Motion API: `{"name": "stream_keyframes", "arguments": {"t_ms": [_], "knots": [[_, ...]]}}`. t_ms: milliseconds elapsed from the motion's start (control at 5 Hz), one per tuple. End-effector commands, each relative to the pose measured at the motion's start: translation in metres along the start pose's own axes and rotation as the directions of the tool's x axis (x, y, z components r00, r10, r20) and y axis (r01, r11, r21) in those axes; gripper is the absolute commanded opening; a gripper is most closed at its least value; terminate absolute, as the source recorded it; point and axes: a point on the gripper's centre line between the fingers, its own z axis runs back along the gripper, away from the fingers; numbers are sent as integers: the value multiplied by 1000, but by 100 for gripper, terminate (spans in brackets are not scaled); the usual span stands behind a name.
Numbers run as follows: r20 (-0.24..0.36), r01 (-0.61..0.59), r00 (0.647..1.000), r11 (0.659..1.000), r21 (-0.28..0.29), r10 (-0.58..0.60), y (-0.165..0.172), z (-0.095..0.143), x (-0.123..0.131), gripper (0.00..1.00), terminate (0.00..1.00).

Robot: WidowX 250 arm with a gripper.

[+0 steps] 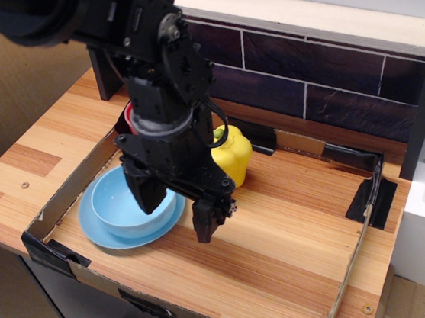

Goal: Take bowl off plate

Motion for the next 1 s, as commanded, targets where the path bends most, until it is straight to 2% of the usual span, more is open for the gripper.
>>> {"name": "stream_keyframes", "arguments": {"t_ms": [0, 400, 600, 800], "knots": [[29, 28, 999, 999, 25, -29, 6, -7, 15, 100, 0], [49, 16, 999, 999, 29, -17, 8, -20, 18, 100, 0], [51, 7, 999, 1000, 31, -8, 8, -21, 17, 0, 0], [65, -2, 998, 1000, 28, 0, 13, -17, 16, 0, 0]]}}
